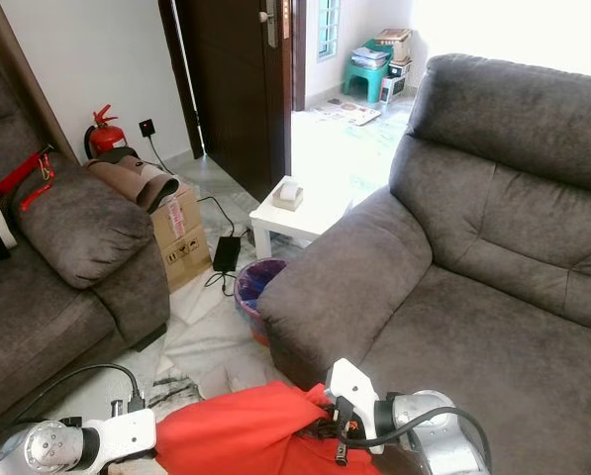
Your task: Move the pillow to the sofa from floor
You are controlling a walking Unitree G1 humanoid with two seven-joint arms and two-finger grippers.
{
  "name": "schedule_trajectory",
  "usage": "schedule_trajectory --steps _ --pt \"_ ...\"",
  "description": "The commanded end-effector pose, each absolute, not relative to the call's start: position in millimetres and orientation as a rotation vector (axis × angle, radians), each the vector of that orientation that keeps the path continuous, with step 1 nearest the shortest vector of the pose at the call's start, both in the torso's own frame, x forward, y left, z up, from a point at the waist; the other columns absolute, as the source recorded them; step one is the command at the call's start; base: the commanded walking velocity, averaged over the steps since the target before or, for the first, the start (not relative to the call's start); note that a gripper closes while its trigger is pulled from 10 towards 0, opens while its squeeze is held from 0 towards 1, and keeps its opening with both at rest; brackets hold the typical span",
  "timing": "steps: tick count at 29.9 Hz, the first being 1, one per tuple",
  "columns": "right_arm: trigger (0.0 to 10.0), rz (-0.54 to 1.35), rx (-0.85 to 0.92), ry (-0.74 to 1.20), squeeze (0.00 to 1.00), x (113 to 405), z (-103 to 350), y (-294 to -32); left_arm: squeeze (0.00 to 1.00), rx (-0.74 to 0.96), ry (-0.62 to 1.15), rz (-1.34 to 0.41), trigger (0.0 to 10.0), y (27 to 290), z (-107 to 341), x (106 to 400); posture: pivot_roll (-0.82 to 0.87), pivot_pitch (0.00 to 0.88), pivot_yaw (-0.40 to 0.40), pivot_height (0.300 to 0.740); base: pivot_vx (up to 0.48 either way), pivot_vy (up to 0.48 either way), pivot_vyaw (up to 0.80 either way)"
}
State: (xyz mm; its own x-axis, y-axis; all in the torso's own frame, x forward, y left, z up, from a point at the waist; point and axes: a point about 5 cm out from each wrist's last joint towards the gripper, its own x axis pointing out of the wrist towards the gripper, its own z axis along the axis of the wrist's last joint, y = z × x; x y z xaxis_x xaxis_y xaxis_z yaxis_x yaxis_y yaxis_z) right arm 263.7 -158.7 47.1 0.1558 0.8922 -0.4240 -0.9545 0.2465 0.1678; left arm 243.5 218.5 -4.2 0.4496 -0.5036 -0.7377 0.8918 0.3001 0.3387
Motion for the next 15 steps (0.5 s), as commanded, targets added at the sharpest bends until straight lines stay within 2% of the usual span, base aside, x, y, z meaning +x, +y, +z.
schedule_trajectory --steps 1,10,13,15 --pt "10.0 1.356 -0.140 0.371 0.00 274.1 65.3 -150.5 0.00 0.819 0.546 -0.988 0.0 217.9 -0.2 247.6 0.15 0.000 0.002 0.740 0.000 0.000 0.00" --pt "10.0 1.353 -0.139 0.369 0.00 273.5 66.0 -151.8 0.00 0.784 0.511 -0.979 0.0 212.8 3.4 250.7 0.14 0.000 -0.003 0.740 0.000 0.000 0.00" --pt "10.0 1.354 -0.139 0.374 0.00 272.5 65.1 -152.3 0.00 0.745 0.470 -0.953 0.0 210.1 9.9 255.7 0.13 0.000 -0.006 0.740 0.000 0.000 0.00" --pt "10.0 1.345 -0.145 0.369 0.00 274.1 65.7 -150.9 0.00 0.656 0.406 -0.914 0.0 204.9 18.1 261.6 0.12 0.000 -0.005 0.740 0.000 0.000 0.00"
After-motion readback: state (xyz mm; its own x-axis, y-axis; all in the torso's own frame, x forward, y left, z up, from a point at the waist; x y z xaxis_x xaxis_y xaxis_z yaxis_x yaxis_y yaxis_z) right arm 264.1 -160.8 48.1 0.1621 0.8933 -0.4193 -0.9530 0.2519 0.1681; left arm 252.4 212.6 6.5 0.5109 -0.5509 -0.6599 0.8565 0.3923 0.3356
